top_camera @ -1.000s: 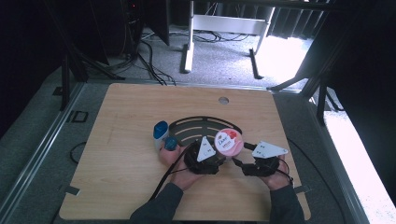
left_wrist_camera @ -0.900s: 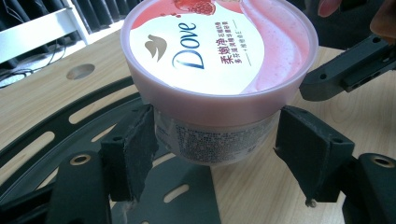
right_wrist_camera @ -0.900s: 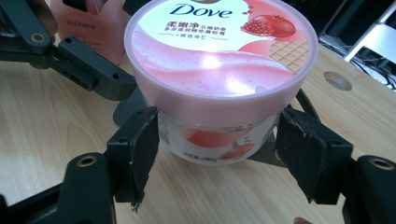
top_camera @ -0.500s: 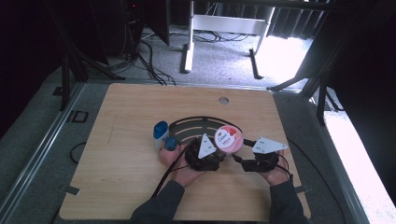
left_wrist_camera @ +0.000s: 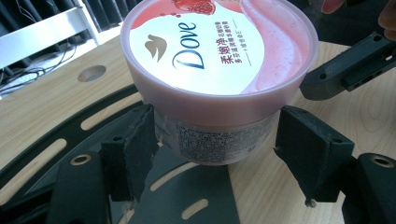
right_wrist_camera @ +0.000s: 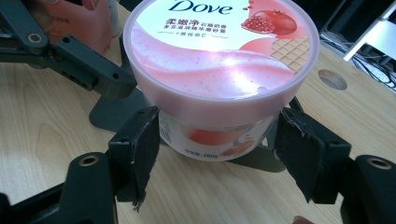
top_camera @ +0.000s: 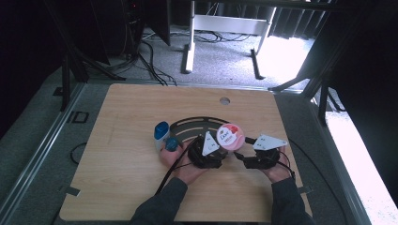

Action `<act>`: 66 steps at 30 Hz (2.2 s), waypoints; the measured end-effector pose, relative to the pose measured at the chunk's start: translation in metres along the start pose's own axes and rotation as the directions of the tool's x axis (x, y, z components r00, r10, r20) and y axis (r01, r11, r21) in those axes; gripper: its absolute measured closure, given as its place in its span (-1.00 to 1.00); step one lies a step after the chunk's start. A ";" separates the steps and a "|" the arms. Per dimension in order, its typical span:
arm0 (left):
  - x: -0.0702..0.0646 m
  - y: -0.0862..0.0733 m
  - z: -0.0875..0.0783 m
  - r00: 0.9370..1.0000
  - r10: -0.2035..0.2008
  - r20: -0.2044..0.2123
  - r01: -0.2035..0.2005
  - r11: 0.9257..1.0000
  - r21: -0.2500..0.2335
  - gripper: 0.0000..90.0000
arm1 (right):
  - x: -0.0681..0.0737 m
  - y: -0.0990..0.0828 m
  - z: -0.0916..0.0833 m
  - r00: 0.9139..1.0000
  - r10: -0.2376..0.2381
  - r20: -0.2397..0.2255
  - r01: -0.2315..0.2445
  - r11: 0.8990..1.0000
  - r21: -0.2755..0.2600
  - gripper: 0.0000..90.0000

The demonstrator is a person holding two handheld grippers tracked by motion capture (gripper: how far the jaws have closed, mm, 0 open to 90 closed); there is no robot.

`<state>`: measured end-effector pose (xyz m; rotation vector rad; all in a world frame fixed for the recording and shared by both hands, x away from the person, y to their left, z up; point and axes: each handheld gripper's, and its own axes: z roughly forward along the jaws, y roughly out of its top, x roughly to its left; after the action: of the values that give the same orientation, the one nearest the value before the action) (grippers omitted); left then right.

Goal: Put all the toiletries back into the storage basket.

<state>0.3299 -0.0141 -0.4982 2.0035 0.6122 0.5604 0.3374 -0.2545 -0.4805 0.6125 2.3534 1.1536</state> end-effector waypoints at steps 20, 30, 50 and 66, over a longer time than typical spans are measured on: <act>0.006 0.001 0.018 0.999 -0.024 -0.048 0.024 1.000 0.008 -0.34 | -0.021 0.005 0.015 1.000 -0.020 -0.022 0.021 0.998 0.051 -0.31; 0.008 0.000 0.025 0.997 -0.043 -0.070 0.044 0.999 0.020 -0.34 | -0.030 0.005 0.023 0.999 -0.022 -0.038 0.025 0.997 0.069 -0.31; 0.012 0.001 0.035 0.992 -0.070 -0.103 0.075 0.996 0.041 -0.33 | -0.045 0.007 0.034 0.997 -0.012 -0.073 0.019 0.994 0.104 -0.28; 0.018 0.003 0.044 0.987 -0.109 -0.117 0.114 0.993 0.041 -0.33 | -0.053 0.008 0.042 0.997 0.026 -0.069 -0.019 0.994 0.111 -0.27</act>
<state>0.3708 -0.0327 -0.5136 1.9775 0.8093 0.6003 0.4053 -0.2536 -0.4868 0.6475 2.4888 1.0769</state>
